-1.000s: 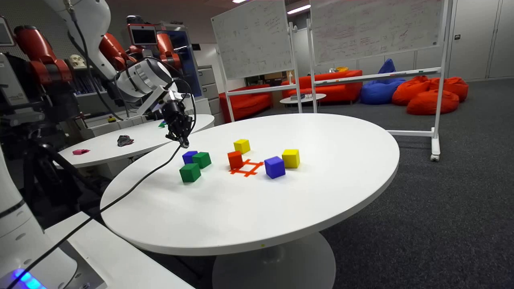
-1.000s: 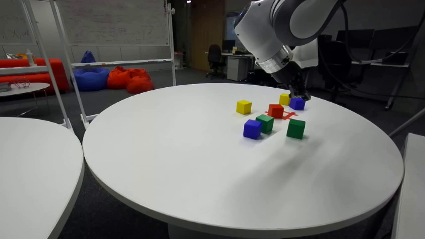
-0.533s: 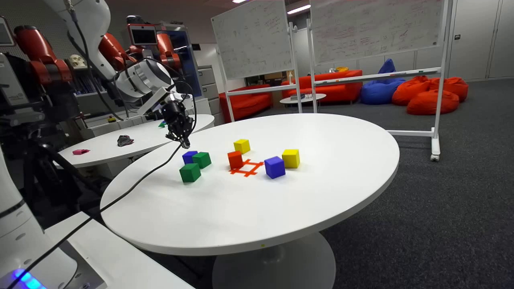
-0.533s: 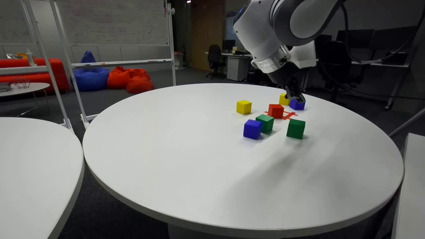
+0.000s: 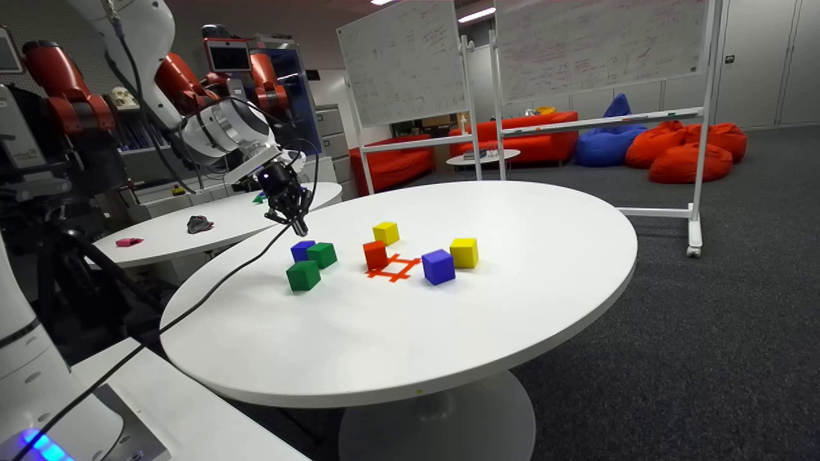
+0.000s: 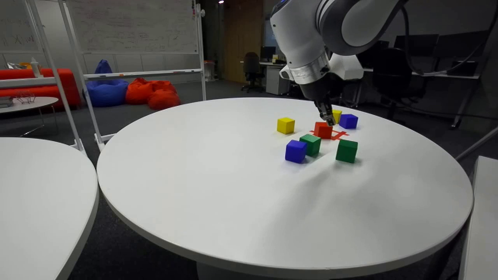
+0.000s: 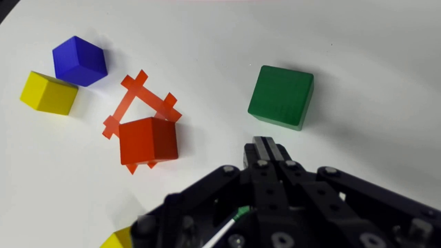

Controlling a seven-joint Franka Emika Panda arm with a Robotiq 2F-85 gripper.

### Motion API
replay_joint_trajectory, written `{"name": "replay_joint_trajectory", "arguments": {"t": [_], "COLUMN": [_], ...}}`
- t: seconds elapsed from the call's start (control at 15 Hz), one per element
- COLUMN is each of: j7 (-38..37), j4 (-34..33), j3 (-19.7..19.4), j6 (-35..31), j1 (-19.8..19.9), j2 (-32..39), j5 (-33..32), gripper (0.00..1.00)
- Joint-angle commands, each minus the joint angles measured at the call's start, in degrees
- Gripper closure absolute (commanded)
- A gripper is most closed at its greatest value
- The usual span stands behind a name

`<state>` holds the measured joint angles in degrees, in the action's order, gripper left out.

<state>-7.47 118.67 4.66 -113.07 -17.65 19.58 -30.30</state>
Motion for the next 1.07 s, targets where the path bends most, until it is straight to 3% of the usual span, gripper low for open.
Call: {"name": "replay_joint_trajectory", "arguments": {"t": [0.0, 0.07, 0.47, 0.73, 1.0], "j7": [4.02, 0.88, 1.58, -1.55, 0.56], "j4": [1.38, 1.07, -0.15, 1.41, 3.14], "j3": [1.06, 0.34, 0.91, 1.26, 0.89], "j6": [-2.75, -1.23, -0.99, -14.3, -28.67], "j1": [1.51, 0.97, 1.21, 3.06, 4.66], "j2": [-0.74, -0.65, 0.23, -0.03, 1.32], "j5": [-2.22, -2.74, -1.31, 3.84, 7.54], "gripper": [1.0, 1.0, 1.0, 1.0, 1.0]}}
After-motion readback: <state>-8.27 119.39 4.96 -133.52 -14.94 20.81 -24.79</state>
